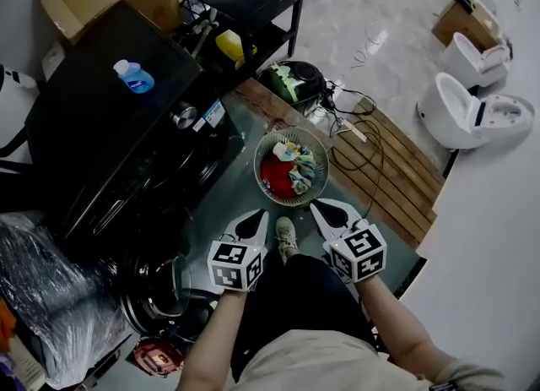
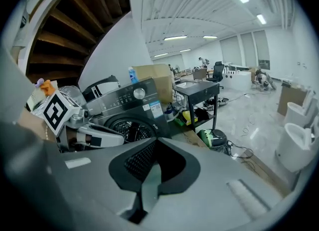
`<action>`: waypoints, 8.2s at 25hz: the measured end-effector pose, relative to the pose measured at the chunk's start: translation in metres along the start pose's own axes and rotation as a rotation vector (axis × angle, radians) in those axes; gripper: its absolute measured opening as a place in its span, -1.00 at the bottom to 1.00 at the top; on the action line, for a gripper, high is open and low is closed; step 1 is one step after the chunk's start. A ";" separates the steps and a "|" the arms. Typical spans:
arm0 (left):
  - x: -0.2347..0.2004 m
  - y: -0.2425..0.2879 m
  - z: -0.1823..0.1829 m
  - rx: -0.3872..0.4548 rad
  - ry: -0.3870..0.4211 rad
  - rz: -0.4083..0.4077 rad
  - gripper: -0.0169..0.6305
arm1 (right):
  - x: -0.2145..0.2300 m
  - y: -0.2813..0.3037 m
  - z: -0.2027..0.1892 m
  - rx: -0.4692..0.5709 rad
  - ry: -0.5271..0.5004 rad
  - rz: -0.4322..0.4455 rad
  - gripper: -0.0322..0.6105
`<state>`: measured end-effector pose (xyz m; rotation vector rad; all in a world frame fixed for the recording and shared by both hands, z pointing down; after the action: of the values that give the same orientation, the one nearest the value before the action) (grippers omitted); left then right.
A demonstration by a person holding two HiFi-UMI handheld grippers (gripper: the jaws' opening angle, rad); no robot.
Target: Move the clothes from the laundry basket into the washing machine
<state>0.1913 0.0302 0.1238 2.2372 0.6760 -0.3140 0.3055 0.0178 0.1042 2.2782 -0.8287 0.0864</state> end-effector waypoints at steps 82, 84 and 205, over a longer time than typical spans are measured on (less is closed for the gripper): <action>-0.154 0.208 -0.142 -0.136 0.016 0.004 -0.17 | 0.100 0.277 -0.174 -0.287 0.092 0.095 -0.77; -0.149 0.203 -0.128 -0.137 0.034 -0.003 -0.13 | 0.092 0.257 -0.151 -0.234 0.130 0.097 -0.77; -0.368 -0.007 -0.254 0.567 -0.560 0.635 -0.94 | -0.141 0.504 -0.215 -0.224 -0.263 0.200 1.00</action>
<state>-0.1147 0.0842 0.4461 2.5573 -0.4772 -0.8330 -0.0662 -0.0461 0.5263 2.0166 -1.1418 -0.2098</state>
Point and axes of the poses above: the fingertips, and each gripper's own axes: y forward along the fingers, x to its right, z out of its top, the point moved 1 cm from there along -y, backward along the fingers, and after that the axes turned 1 degree about x, right-handed, at the moved point
